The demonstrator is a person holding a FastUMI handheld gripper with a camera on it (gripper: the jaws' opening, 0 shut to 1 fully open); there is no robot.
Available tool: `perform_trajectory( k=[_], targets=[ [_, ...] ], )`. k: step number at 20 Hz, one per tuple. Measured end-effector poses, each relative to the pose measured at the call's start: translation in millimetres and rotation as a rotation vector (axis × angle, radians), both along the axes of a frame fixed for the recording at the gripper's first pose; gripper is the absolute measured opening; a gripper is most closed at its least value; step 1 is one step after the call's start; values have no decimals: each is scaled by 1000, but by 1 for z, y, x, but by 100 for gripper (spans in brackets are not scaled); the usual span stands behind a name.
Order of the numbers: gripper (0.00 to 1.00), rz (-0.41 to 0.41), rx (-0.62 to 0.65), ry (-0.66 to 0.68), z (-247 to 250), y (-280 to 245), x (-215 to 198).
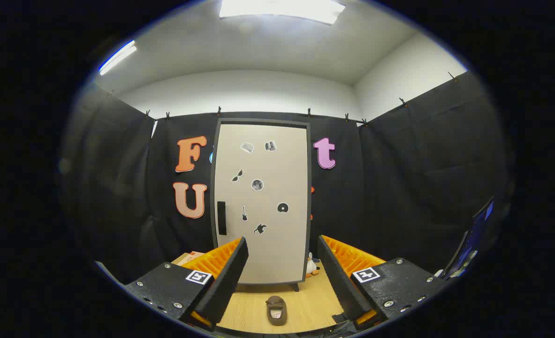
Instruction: Open the shoe cabinet door, grab the shoes and put them into the shoe cabinet, then close the shoe cabinet door.
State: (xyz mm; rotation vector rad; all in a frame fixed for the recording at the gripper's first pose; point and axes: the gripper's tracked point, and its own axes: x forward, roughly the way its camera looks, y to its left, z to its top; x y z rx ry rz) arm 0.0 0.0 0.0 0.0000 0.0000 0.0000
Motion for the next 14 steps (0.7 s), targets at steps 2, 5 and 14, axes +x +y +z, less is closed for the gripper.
perform_trajectory(
  k=[2,5,14],
  targets=[
    [94,1,-8,5,-1,1,0],
    [93,-4,-15,4,0,-1,2],
    [93,-11,-13,6,-2,5,19]
  ],
)
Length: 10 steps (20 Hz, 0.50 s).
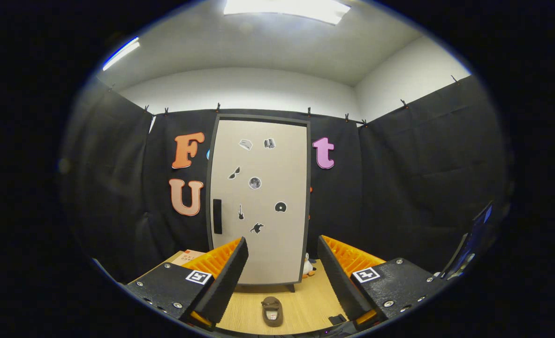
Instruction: Open the shoe cabinet door, grab the shoes and put them into the shoe cabinet, then close the shoe cabinet door.
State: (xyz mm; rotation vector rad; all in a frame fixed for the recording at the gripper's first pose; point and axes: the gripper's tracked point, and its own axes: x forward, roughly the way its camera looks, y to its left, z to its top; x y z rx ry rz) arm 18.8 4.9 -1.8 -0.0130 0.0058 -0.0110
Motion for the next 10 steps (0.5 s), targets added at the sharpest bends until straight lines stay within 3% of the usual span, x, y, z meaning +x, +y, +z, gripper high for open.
perform_trajectory(
  k=[10],
  targets=[
    [88,23,5,7,-12,40,39]
  ],
)
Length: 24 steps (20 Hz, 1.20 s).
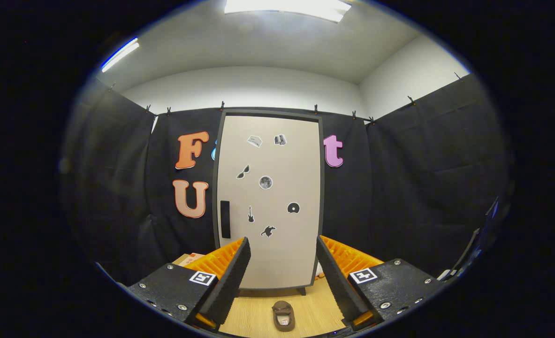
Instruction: Open the shoe cabinet door, grab the shoes and put them into the shoe cabinet, then close the shoe cabinet door.
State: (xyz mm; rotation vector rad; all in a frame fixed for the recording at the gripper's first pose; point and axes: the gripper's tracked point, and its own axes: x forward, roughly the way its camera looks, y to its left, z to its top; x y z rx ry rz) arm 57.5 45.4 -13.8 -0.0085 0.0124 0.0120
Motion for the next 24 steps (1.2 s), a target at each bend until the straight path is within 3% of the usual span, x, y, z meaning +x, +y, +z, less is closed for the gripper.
perform_trajectory(
  k=[11,24],
  targets=[
    [88,-24,-4,1,-17,68,48],
    [88,82,-26,-1,-44,135,160]
  ],
)
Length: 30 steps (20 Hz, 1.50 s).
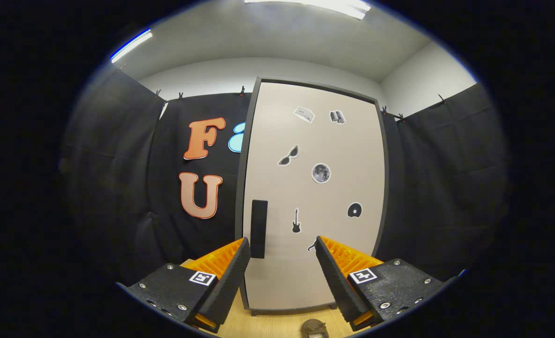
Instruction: Open the shoe cabinet door, grab the shoes and put them into the shoe cabinet, then close the shoe cabinet door.
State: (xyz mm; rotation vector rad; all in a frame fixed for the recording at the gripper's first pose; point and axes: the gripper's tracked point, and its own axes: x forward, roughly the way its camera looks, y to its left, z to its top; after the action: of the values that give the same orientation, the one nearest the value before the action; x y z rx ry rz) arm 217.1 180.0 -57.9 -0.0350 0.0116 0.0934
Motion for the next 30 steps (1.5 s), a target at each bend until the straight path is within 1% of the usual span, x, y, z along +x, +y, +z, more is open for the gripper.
perform_trajectory(
  k=[5,10,13,14,15,18,19,21,23,24,26,27,30],
  targets=[
    [88,44,11,25,-19,22,48],
    [88,90,26,46,-31,40,86],
    [88,96,13,46,-38,44,105],
    [86,91,9,47,-40,45,111],
    [79,91,6,51,-43,46,116],
    [72,95,-3,81,-54,52,130],
    [65,98,-8,93,-58,54,133],
    [56,101,-16,71,-56,59,131],
    [41,101,-61,64,-57,62,132],
    [40,98,-55,78,-58,62,131],
    [37,95,2,117,-60,62,130],
    [34,99,18,136,-61,62,131],
    [28,106,43,165,-61,61,128]
  ],
)
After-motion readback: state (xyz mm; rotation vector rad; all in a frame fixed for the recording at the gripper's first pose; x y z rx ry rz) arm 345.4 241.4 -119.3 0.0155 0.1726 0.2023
